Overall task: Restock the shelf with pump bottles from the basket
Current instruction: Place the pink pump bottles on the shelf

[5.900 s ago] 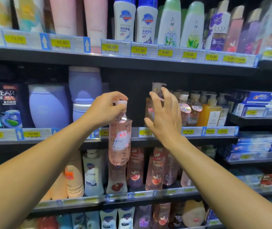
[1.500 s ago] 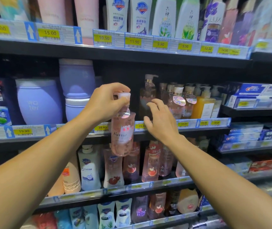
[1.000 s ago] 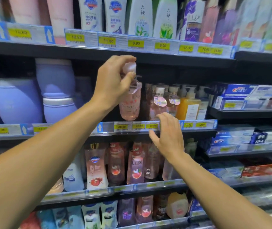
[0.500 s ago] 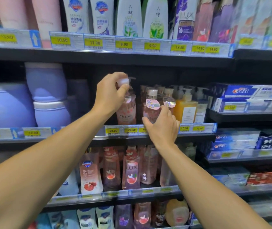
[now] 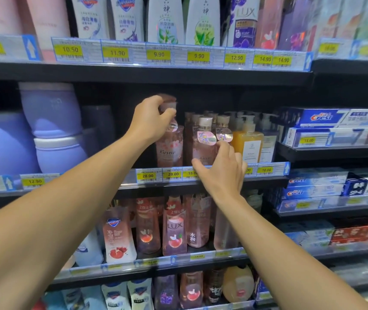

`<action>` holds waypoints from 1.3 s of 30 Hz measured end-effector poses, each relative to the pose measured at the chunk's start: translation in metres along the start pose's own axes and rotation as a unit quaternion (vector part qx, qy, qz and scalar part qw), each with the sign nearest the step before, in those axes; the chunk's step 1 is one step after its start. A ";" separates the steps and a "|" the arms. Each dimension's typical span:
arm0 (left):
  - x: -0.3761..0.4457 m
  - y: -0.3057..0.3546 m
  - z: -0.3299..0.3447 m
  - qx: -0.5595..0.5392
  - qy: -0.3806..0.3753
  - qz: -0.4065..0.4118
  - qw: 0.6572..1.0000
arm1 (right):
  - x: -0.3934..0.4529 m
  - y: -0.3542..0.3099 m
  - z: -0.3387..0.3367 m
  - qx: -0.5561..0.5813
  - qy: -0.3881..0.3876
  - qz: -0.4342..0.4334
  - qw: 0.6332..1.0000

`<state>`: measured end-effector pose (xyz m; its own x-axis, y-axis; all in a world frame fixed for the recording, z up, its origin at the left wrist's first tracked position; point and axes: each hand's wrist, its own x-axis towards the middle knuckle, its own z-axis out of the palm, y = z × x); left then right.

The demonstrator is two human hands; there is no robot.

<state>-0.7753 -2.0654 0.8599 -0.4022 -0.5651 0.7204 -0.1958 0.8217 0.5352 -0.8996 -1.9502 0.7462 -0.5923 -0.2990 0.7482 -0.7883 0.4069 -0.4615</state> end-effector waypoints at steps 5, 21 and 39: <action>-0.006 -0.010 -0.004 0.045 -0.035 -0.002 0.998 | -0.013 0.005 0.003 0.074 0.064 -0.061 0.993; -0.061 -0.050 0.003 0.126 -0.033 0.035 0.991 | -0.051 0.019 0.029 -0.063 0.006 -0.370 0.927; -0.054 -0.047 0.002 0.056 -0.099 -0.072 0.991 | -0.043 0.014 0.029 -0.047 -0.036 -0.333 0.941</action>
<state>-0.7467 -2.0733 0.7951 -0.5291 -0.6601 0.5332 -0.3569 0.7432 0.5659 -0.8897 -1.9562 0.6936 0.0158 -0.5712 0.8207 -0.9726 0.1817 0.1451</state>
